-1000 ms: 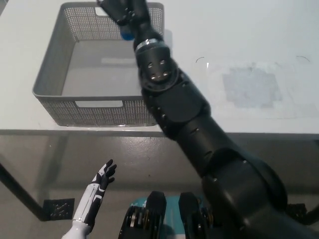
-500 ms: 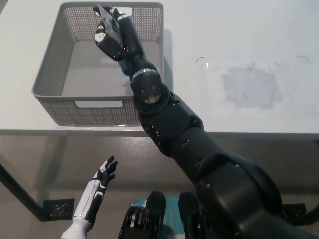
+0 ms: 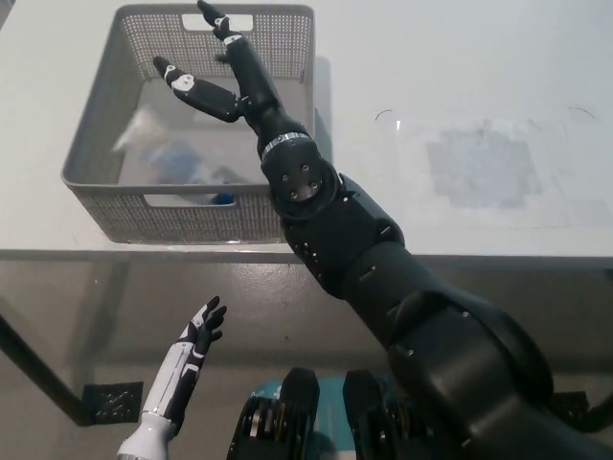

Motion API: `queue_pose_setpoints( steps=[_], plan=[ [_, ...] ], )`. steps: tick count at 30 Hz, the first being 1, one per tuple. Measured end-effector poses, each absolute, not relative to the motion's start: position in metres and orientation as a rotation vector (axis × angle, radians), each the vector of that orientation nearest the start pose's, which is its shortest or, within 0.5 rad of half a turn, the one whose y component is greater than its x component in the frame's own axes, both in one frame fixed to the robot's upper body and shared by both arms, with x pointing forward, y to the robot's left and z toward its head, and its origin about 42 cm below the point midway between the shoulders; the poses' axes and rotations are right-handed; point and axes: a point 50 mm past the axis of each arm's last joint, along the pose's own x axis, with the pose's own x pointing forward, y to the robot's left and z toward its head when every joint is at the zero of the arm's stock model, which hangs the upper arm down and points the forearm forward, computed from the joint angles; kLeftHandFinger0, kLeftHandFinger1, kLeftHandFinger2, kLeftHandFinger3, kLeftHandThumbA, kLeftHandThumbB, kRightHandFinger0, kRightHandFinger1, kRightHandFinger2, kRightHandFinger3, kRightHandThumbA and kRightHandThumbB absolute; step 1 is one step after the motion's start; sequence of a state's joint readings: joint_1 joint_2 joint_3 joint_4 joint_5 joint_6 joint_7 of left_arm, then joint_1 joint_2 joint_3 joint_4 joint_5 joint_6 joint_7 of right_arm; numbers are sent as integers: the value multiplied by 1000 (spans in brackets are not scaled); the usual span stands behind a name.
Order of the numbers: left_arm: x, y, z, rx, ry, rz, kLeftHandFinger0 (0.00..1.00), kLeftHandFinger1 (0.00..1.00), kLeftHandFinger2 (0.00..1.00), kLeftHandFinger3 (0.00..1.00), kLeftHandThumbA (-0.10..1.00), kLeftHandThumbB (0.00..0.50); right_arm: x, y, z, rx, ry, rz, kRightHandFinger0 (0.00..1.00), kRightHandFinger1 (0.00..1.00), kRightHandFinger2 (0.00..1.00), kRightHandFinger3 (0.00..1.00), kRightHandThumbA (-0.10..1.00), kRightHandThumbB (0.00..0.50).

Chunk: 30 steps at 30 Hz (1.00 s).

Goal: Use the right hand to pick up a shampoo and place it into a container on the left side

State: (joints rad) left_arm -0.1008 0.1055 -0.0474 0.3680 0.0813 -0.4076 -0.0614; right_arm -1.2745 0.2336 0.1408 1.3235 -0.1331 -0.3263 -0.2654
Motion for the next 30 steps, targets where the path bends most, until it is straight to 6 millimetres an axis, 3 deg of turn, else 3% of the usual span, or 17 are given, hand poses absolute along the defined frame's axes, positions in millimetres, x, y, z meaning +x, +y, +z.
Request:
queue_pose_setpoints(
  steps=[1,3,6,8,10,13,16,19,21,24,26,30],
  plan=[
    [305,227,52,187,-131,-159,1000,1000,1000,1000,1000,283,526,45,298,-258,-305,312,1000,1000,1000,1000,798,367],
    [305,227,52,188,-131,-159,1000,1000,1000,1000,1000,264,526,43,299,-254,-315,315,1000,1000,1000,1000,794,378],
    [305,227,51,188,-132,-159,1000,1000,1000,1000,1000,264,527,41,300,-250,-322,312,1000,1000,1000,1000,751,346],
    [305,227,51,189,-131,-160,1000,1000,1000,1000,1000,261,530,37,306,-229,-339,307,1000,1000,1000,1000,832,362],
    [306,227,52,191,-133,-160,1000,1000,1000,1000,1000,276,533,31,313,-223,-364,300,1000,1000,1000,1000,844,350],
    [307,228,53,194,-135,-162,1000,1000,1000,1000,1000,268,538,20,336,-202,-441,279,1000,1000,1000,1000,865,313],
    [309,228,53,194,-136,-163,1000,1000,1000,1000,1000,266,540,6,366,-174,-544,254,1000,1000,1000,1000,864,319],
    [309,227,52,193,-131,-163,1000,1000,1000,1000,1000,257,537,-10,382,-143,-619,226,1000,1000,1000,1000,912,331],
    [309,228,51,193,-127,-162,1000,1000,1000,1000,1000,261,533,-22,383,-127,-648,208,1000,1000,1000,1000,909,304],
    [308,228,50,193,-123,-162,1000,1000,1000,1000,1000,272,526,-41,375,-106,-669,179,1000,1000,1000,1000,922,333],
    [308,228,50,193,-122,-162,1000,1000,1000,1000,1000,272,520,-57,365,-95,-677,156,1000,1000,1000,1000,916,346],
    [308,228,50,192,-120,-161,1000,1000,1000,1000,1000,265,504,-91,334,-76,-666,107,1000,1000,1000,1000,922,324]
  ],
)
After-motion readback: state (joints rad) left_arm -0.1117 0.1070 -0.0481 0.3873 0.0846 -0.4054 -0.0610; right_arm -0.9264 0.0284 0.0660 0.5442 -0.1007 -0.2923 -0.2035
